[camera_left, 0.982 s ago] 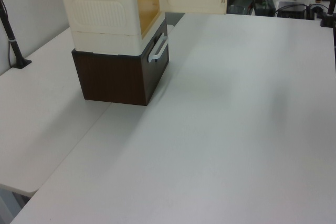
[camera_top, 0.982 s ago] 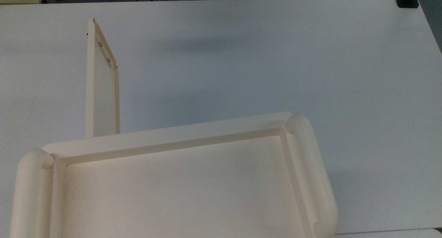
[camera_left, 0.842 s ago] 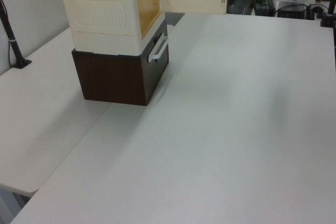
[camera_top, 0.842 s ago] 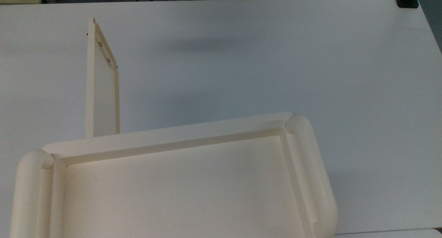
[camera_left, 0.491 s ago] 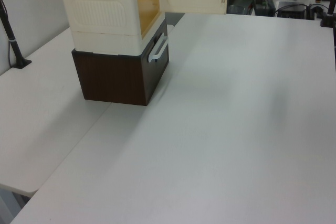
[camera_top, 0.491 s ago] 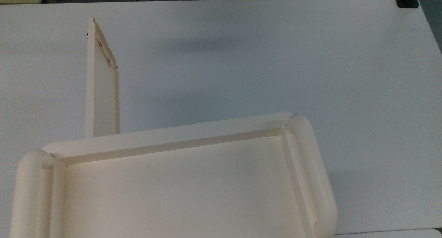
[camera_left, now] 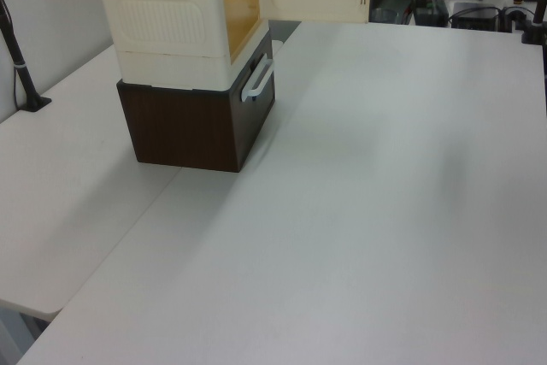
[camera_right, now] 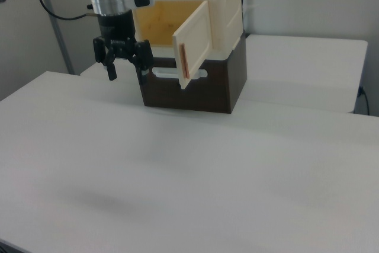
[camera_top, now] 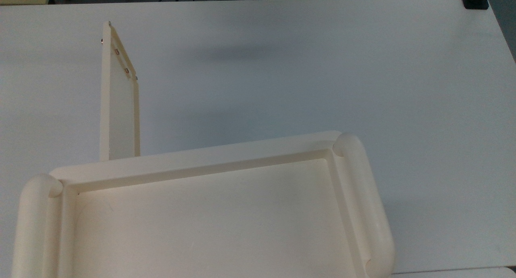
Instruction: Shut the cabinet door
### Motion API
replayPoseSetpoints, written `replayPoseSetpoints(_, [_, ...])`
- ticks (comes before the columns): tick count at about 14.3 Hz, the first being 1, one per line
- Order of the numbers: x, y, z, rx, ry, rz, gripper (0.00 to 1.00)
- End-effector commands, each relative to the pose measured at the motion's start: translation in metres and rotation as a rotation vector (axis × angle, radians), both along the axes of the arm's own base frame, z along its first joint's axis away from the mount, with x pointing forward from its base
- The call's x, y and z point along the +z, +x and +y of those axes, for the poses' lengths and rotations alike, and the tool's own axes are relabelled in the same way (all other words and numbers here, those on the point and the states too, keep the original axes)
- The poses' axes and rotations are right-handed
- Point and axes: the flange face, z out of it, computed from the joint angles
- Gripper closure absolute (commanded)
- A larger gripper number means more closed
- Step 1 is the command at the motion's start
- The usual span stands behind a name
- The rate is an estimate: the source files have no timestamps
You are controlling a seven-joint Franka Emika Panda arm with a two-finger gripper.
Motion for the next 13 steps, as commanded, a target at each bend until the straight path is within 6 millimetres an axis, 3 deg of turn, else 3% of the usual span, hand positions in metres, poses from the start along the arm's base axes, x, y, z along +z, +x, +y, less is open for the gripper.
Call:
replayPoseSetpoints(1, [-0.002,-0.005,0.001,0.021,0.026,0.009,0.06])
replayPoseSetpoints(4, [-0.001,-0.005,0.002,0.041,0.028,0.008,0.36])
replayPoseSetpoints(9, [0.003,-0.005,-0.002,0.193,0.038,0.002,0.61])
replayPoseSetpoints(13, [0.018,-0.001,-0.018,0.457,0.017,-0.056,0.72])
